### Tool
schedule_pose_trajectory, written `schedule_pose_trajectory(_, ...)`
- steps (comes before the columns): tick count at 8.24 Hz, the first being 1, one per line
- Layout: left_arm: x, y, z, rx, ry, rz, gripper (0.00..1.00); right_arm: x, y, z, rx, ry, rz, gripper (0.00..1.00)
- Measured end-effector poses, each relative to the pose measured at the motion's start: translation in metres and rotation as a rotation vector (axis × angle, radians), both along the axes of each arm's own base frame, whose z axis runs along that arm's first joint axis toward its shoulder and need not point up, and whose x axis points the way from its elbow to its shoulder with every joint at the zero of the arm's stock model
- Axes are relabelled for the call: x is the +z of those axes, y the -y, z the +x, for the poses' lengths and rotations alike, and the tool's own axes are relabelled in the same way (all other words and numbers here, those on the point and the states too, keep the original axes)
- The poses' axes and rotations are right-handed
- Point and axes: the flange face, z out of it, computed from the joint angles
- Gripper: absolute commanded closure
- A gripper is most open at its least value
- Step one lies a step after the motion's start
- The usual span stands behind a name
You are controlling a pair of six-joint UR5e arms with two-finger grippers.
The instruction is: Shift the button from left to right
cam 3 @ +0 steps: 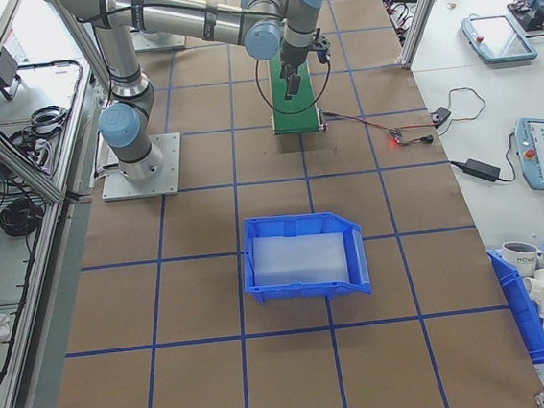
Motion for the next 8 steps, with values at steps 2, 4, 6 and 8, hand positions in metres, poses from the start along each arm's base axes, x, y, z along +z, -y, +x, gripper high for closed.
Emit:
schedule_pose_trajectory(2,-0.002,0.001,0.001,0.001,-0.001,0.007,0.00,-0.028,0.014,0.007,-0.119,0.048,-0.005,0.00)
schedule_pose_trajectory(4,-0.003,0.001,0.004,0.007,0.000,0.011,0.00,-0.041,0.013,0.017,-0.228,0.063,-0.003,0.00)
schedule_pose_trajectory(6,-0.004,0.002,0.007,0.009,0.001,0.013,0.00,-0.042,0.010,0.031,-0.275,0.107,-0.001,0.00)
schedule_pose_trajectory(8,-0.005,0.003,0.007,0.005,0.002,0.015,0.00,-0.040,0.008,0.045,-0.320,0.121,-0.001,0.00)
